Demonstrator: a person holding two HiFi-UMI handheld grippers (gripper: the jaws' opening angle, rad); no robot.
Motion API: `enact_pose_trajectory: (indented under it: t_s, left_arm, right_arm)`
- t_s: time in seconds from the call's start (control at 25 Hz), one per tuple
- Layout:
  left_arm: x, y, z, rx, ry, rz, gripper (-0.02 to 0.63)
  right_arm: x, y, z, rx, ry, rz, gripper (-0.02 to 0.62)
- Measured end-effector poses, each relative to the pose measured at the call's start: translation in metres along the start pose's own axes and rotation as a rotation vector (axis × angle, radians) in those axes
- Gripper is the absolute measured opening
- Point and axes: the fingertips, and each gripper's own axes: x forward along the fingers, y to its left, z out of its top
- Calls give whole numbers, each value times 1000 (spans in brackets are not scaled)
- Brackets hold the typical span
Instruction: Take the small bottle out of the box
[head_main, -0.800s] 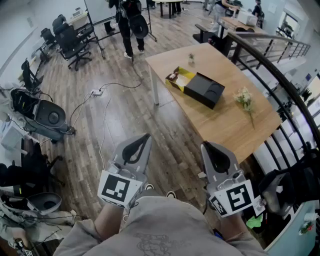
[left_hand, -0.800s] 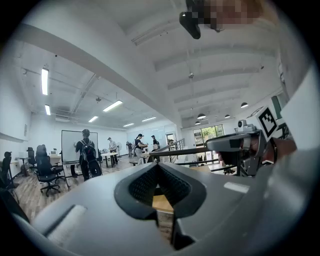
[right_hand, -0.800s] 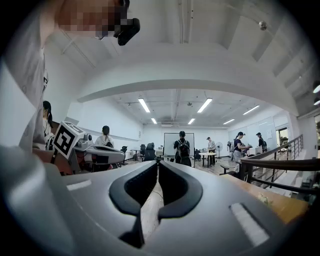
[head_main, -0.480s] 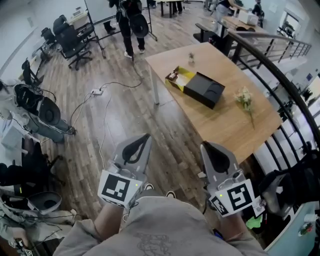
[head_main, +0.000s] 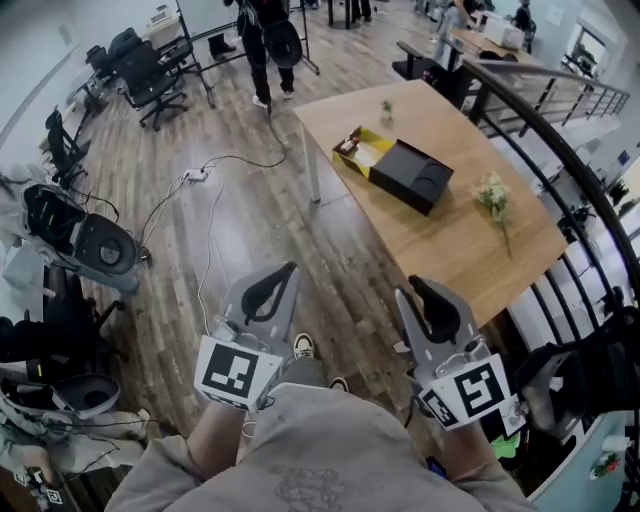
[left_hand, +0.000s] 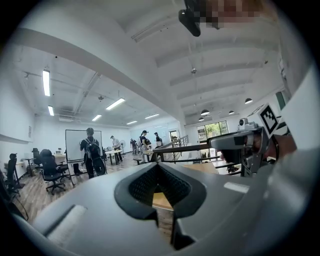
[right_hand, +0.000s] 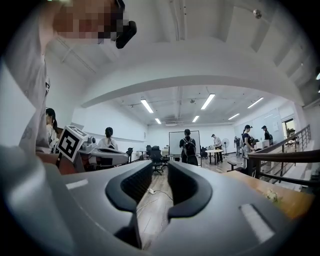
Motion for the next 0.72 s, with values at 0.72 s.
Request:
enact_pose_trajectory:
  t_s: [0.72]
  left_arm:
    - [63, 69, -23, -12, 23, 21, 2]
  right_arm:
    - [96, -52, -31, 8, 93, -18, 233]
